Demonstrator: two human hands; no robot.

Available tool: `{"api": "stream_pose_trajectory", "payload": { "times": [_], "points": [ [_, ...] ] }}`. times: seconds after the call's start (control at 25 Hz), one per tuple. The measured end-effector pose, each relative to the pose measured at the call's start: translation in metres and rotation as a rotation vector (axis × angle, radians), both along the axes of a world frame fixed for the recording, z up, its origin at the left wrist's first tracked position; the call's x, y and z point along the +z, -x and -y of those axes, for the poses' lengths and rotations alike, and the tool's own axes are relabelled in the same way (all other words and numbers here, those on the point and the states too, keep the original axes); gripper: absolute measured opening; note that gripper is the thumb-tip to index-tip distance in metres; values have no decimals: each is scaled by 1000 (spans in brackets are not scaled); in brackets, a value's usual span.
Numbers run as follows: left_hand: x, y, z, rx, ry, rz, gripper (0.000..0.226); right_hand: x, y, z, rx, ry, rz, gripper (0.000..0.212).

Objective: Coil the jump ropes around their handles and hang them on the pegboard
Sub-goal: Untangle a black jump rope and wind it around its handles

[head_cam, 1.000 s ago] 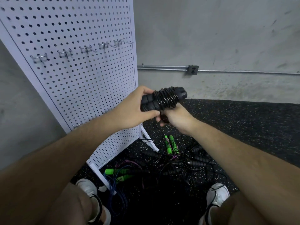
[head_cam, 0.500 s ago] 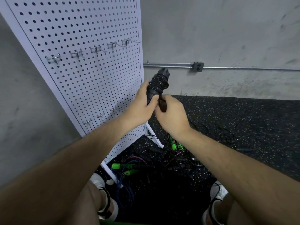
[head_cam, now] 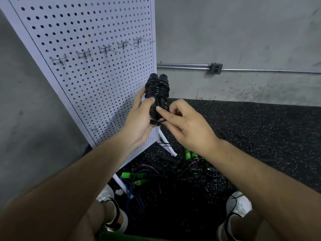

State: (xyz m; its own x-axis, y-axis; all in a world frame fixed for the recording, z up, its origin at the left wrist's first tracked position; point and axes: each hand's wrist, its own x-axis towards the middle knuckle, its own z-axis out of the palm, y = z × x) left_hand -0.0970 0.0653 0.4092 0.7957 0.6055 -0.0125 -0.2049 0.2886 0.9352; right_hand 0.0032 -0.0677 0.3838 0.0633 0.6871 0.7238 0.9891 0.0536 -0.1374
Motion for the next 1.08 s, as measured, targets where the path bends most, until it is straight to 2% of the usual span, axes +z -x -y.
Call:
{"api": "stream_pose_trajectory", "payload": {
  "times": [0.12,0.32,0.48,0.64,0.72,0.92,1.08],
  "points": [
    [5,-1,-1,-44,88,65,41,7,5,-1,37,69,-21,47],
    [8,1,-1,-98,87,87,40,20,-4,4,104,90,-71,43],
    [8,3,2,-71,-6,73,45,22,-1,5,167,-6,-242,34],
    [5,5,0,-120,-252,34,52,27,5,7,190,-60,-416,28],
    [5,5,1,-125,-307,13,51,33,7,10,190,-94,-550,25],
    [15,13,-1,-219,-149,90,44,49,0,22,155,-133,-792,33],
    [19,14,-6,-275,-103,147,44,56,-7,31,95,-62,-783,27]
  ]
}}
